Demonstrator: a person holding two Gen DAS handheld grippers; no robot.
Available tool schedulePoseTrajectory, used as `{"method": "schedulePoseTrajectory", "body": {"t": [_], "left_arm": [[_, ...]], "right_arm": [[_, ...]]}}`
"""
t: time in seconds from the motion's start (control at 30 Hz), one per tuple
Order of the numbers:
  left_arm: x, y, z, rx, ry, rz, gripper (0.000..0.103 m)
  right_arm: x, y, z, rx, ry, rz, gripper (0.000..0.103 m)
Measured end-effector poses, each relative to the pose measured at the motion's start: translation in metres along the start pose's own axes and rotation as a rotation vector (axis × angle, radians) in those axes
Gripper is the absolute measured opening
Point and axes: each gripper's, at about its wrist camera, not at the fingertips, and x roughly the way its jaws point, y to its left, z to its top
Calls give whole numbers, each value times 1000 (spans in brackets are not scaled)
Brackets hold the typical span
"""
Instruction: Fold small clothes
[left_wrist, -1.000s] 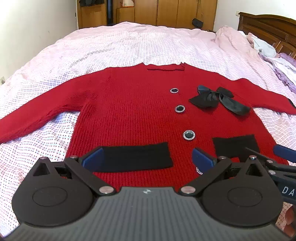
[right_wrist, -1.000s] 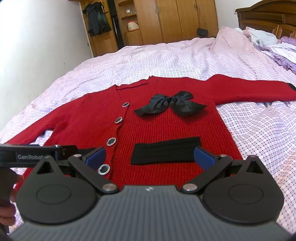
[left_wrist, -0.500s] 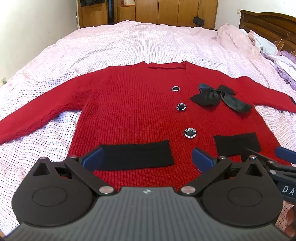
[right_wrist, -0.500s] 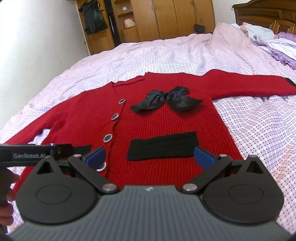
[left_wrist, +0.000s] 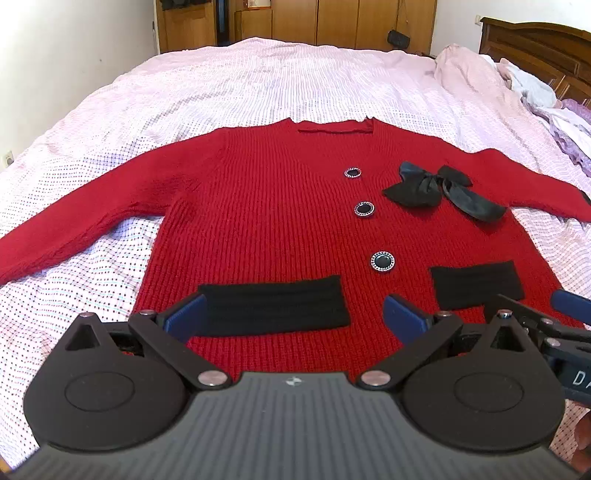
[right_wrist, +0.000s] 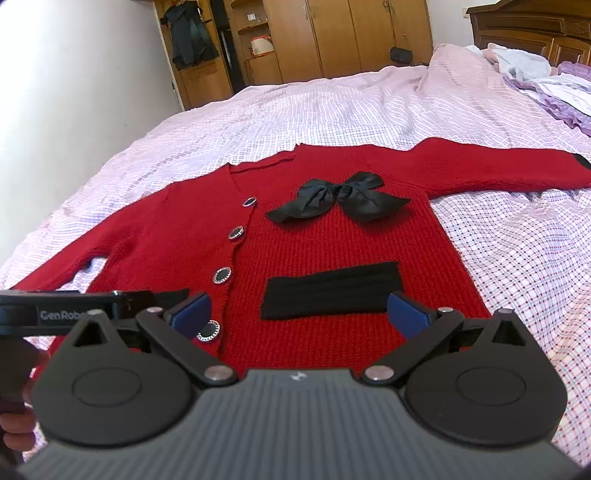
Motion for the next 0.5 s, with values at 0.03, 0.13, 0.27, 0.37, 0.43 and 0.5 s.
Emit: {"method": "schedulePoseTrajectory", "body": {"t": [0.03, 0.13, 0.27, 0.37, 0.43, 0.5], "left_arm": [[0, 0, 0, 0, 0, 0, 103], [1, -1, 2, 8, 0, 2, 103], [0, -2, 8, 28, -17, 12, 103], [0, -1, 12, 29, -22, 11, 103], [1, -1, 14, 27, -23, 16, 103], [2, -1, 16, 24, -19, 21, 103]], "right_arm": [[0, 0, 0, 0, 0, 1, 103], [0, 0, 0, 0, 3, 4, 103], [-1, -3, 3, 0, -2, -3, 103], [0, -6, 5, 5, -5, -8, 103], [0, -8, 7, 5, -4, -3, 103], [2, -10, 10, 0, -2, 6, 103]]}}
